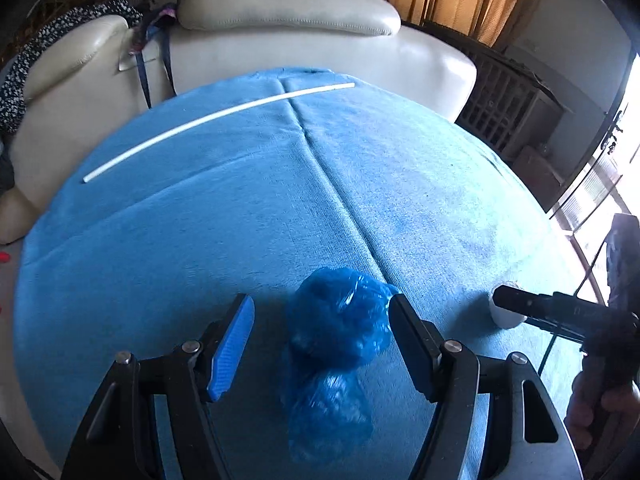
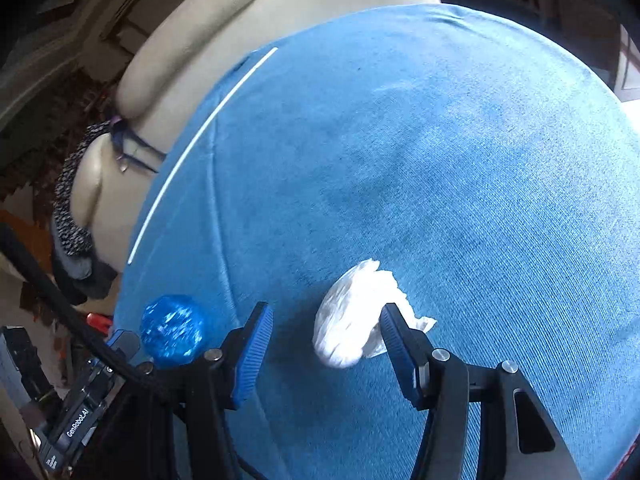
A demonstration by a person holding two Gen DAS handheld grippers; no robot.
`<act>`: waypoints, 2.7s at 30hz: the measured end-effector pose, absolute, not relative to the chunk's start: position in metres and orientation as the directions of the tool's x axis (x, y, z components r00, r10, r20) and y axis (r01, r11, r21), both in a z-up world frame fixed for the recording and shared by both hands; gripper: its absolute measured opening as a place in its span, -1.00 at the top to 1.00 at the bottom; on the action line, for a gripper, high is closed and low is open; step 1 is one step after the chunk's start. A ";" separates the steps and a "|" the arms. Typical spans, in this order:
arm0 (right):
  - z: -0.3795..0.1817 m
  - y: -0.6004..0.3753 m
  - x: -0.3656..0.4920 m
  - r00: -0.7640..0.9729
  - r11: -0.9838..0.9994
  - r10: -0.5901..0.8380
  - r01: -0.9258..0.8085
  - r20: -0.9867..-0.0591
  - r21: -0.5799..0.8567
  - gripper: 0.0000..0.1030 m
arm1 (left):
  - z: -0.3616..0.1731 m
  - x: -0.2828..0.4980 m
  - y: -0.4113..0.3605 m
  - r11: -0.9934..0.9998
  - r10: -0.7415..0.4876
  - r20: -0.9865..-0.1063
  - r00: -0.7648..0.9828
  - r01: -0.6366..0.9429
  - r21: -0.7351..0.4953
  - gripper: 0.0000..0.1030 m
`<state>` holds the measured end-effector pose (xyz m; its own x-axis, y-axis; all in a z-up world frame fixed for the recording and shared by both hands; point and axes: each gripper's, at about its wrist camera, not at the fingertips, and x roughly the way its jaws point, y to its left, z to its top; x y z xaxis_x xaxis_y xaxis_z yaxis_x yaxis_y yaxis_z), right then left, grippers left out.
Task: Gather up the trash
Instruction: 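Grasp the white tissue with the right tool while the left tool grasps the blue bag, then lift the white tissue with the right tool while the left tool lifts the blue bag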
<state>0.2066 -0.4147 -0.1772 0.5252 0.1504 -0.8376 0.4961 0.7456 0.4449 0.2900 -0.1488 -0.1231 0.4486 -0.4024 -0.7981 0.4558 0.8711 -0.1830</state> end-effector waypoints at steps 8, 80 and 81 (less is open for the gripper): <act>-0.179 -0.390 0.225 0.462 0.869 -0.014 0.445 -0.887 0.218 0.29 | -0.138 0.298 -0.161 0.871 -0.410 -0.807 0.426 0.446 -0.207 -0.31; -0.078 -0.328 0.036 0.679 0.913 0.099 0.229 -0.728 0.338 0.42 | -0.028 0.099 -0.128 0.887 -0.373 -0.639 0.673 0.462 -0.031 0.00; -0.078 -0.330 0.034 0.680 0.911 0.099 0.232 -0.727 0.341 0.43 | -0.027 0.098 -0.129 0.884 -0.376 -0.638 0.672 0.466 -0.030 0.00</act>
<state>0.0339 -0.3296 -0.0777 0.6799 0.0987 -0.7266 0.2322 0.9109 0.3411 0.0977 -0.1293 -0.0271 0.6721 -0.3757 -0.6381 0.4657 0.8844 -0.0302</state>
